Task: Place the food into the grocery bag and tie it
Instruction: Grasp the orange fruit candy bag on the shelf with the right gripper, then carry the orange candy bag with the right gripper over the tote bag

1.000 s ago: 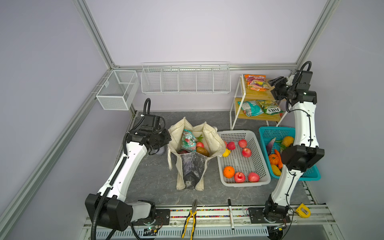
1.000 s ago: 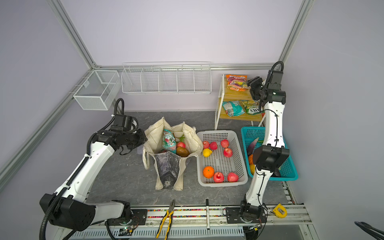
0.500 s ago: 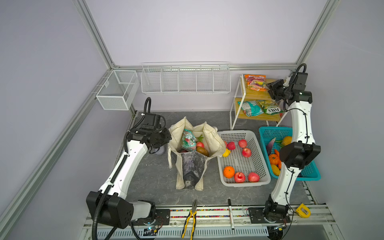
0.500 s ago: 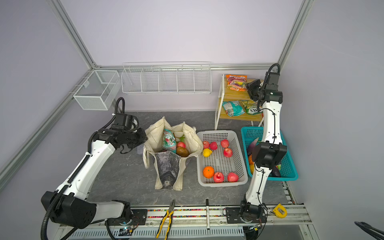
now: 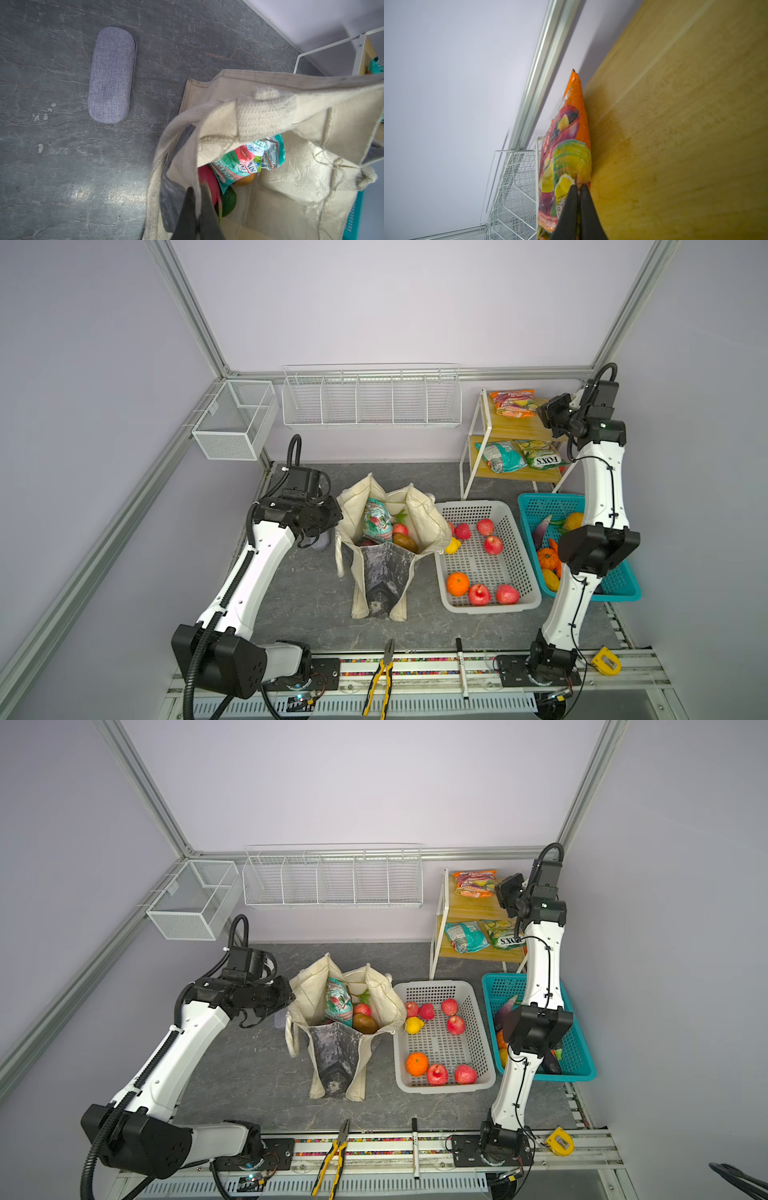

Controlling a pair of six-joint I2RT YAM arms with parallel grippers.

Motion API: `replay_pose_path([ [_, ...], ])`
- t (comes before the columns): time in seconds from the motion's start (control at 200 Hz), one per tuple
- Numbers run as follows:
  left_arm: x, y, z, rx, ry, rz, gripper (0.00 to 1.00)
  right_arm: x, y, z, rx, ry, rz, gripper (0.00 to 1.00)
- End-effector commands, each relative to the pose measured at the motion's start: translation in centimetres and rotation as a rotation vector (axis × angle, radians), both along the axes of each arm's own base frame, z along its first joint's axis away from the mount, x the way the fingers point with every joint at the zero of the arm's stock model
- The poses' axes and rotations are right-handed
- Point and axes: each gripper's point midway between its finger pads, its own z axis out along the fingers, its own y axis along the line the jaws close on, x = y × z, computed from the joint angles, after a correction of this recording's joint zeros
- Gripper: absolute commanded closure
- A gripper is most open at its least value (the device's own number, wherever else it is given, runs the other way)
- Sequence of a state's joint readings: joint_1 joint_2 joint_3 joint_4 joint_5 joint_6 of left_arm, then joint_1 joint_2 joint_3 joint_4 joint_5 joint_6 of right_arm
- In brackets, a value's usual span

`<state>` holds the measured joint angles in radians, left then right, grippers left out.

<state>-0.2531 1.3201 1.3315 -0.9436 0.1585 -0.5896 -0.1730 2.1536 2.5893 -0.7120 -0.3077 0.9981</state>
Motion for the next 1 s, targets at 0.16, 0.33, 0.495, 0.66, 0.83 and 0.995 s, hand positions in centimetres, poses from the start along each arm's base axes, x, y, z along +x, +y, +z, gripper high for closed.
replay_pose_path([
  [0.16,0.0,0.0,1.2,-0.018,-0.04,-0.009,1.0,-5.5,2.1,12.6,-0.09,-0.318,0.046,0.93],
  [0.33,-0.3,0.0,1.2,-0.018,-0.04,-0.01,1.0,-10.0,4.9,17.7,-0.145,-0.454,0.13,0.93],
  [0.495,-0.7,0.1,1.2,-0.022,-0.04,-0.009,1.0,-13.9,8.8,19.9,-0.214,-0.527,0.233,0.93],
  [0.66,-1.0,0.2,1.3,-0.025,-0.044,-0.005,1.0,-17.0,13.6,19.6,-0.218,-0.534,0.372,0.93],
  [0.83,-1.1,0.3,1.3,-0.022,-0.046,-0.002,1.0,-19.7,20.2,17.5,-0.234,-0.512,0.547,0.93],
  [0.995,-0.8,0.2,1.2,-0.032,-0.049,0.007,1.0,-22.9,28.5,13.7,-0.264,-0.467,0.767,0.93],
])
